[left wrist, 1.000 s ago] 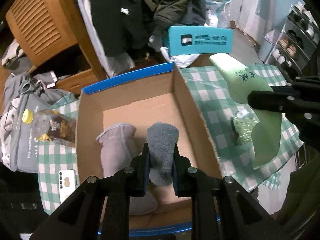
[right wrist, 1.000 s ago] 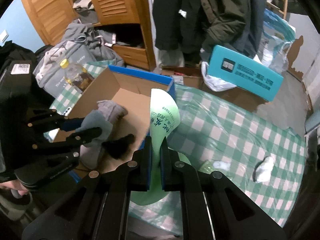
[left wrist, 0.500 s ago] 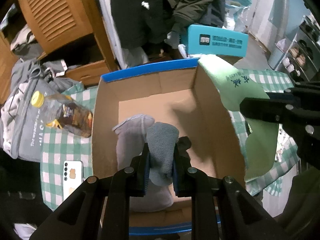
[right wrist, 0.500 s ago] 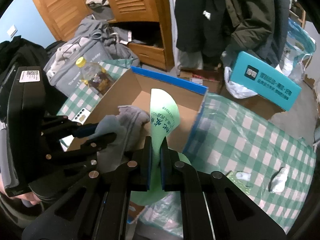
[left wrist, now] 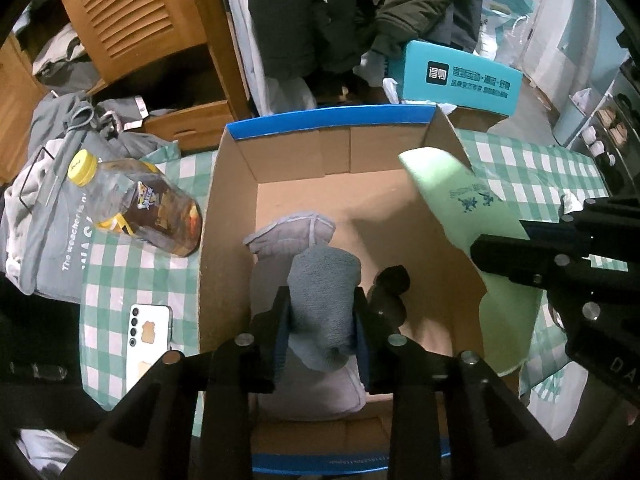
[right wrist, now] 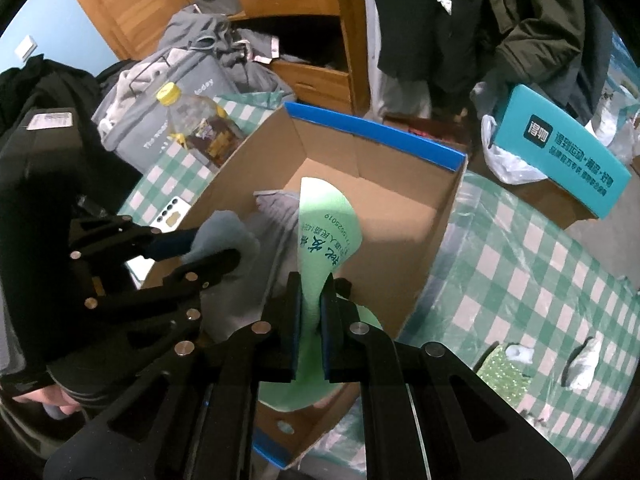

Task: Organize soft objects
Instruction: 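Open the right tool to drop the green cloth while the left tool releases the grey sock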

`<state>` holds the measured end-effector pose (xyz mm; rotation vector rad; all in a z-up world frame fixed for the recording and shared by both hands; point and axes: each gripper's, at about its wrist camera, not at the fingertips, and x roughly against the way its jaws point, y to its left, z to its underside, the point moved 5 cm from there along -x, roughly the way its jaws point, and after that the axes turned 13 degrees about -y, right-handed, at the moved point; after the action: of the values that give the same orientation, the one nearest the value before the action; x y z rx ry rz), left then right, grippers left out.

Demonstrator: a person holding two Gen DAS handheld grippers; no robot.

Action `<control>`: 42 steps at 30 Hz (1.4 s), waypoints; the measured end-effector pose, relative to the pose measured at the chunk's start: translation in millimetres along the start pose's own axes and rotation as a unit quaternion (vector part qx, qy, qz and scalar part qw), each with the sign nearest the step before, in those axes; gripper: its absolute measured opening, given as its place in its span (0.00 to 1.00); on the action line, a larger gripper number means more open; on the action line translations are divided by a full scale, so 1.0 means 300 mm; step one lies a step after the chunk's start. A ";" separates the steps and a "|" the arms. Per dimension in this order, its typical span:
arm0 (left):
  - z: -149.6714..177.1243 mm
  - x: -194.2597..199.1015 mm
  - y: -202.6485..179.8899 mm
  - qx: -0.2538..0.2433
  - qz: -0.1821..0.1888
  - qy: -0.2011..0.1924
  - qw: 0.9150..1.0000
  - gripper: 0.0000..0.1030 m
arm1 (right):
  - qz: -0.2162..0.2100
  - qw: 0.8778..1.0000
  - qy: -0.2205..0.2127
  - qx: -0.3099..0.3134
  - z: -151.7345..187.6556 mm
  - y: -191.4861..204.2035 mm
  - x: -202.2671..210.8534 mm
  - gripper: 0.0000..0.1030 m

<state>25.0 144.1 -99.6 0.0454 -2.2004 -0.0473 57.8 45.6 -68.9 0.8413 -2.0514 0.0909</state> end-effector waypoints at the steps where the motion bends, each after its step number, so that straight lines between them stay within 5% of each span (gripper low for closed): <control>1: -0.002 0.000 0.001 0.000 -0.001 0.000 1.000 0.29 | 0.000 1.000 0.000 -0.001 0.001 -0.004 0.000 0.10; 9: -0.023 0.025 0.004 0.001 -0.006 -0.015 1.000 0.45 | 0.005 1.000 -0.013 -0.015 -0.014 -0.029 0.023 0.40; 13: -0.032 0.034 0.007 0.005 -0.008 -0.022 1.000 0.62 | 0.015 1.000 -0.022 -0.009 -0.023 -0.028 0.041 0.46; 17: -0.035 0.036 0.005 0.007 -0.008 -0.022 1.000 0.63 | 0.025 0.999 -0.024 -0.013 -0.022 -0.042 0.056 0.54; 42: -0.076 0.039 -0.211 -0.042 0.020 -0.025 0.999 0.76 | 0.096 0.993 -0.021 -0.059 0.086 -0.270 0.181 0.62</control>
<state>37.5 80.0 -79.9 -0.0469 -2.2463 -0.1194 67.4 -54.5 -62.5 0.5767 -2.1504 0.0590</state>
